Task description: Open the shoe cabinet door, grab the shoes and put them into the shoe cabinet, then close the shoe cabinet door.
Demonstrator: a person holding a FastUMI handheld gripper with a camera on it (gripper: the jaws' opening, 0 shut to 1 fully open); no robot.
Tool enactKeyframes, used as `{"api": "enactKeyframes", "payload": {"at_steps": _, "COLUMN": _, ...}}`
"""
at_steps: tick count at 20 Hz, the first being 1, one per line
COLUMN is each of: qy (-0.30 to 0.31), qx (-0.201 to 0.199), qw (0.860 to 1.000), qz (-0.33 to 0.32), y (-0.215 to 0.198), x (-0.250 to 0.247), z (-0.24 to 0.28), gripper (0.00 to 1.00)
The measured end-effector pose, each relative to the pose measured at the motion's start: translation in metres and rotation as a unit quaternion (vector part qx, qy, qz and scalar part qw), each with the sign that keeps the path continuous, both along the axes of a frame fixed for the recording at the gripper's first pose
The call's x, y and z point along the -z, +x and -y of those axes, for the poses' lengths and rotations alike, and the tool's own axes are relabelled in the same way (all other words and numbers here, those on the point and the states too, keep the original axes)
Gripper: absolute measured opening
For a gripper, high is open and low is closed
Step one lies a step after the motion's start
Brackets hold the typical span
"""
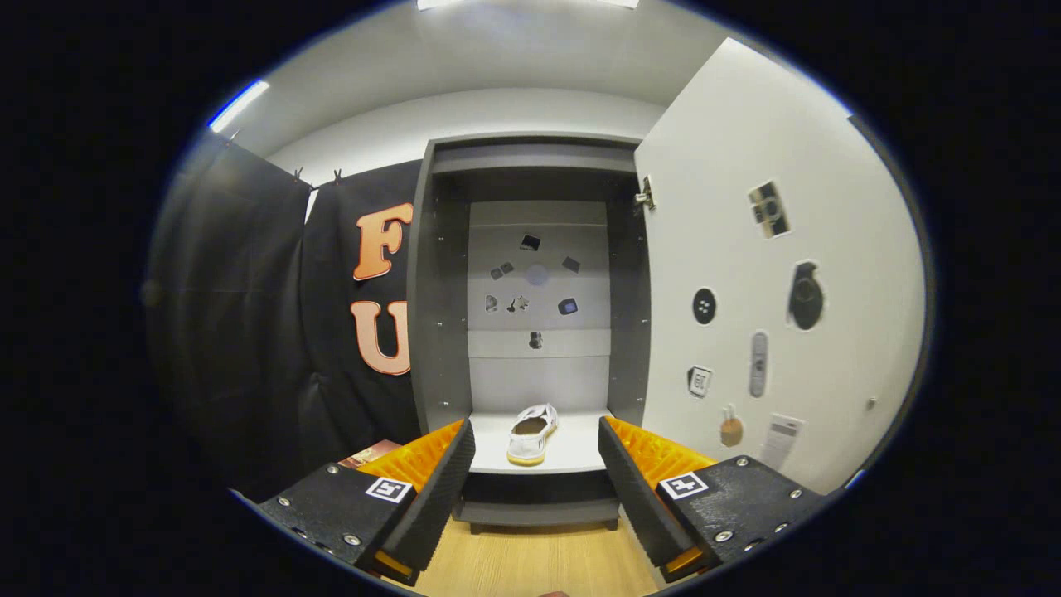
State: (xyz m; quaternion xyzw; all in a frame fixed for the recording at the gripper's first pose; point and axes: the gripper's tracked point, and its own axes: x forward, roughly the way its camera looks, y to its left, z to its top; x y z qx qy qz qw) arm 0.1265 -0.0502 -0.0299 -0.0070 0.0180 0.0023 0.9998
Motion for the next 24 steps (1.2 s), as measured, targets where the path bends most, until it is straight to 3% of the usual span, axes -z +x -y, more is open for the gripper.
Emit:
{"api": "enactKeyframes", "payload": {"at_steps": 4, "qy": 0.0, "qx": 0.003, "qw": 1.0, "qz": -0.001, "y": -0.07, "x": -0.004, "z": 0.031, "gripper": 0.93}}
{"api": "enactKeyframes", "payload": {"at_steps": 9, "qy": -0.006, "qx": 0.029, "qw": 1.0, "qz": 0.0, "y": -0.133, "x": -0.009, "z": 0.108, "gripper": 0.93}}
{"api": "enactKeyframes", "payload": {"at_steps": 15, "qy": 0.018, "qx": 0.049, "qw": 0.999, "qz": -0.004, "y": -0.157, "x": -0.009, "z": 0.176, "gripper": 0.93}}
{"api": "enactKeyframes", "payload": {"at_steps": 24, "qy": 0.004, "qx": 0.055, "qw": 0.998, "qz": -0.002, "y": -0.157, "x": -0.011, "z": 0.223, "gripper": 0.93}}
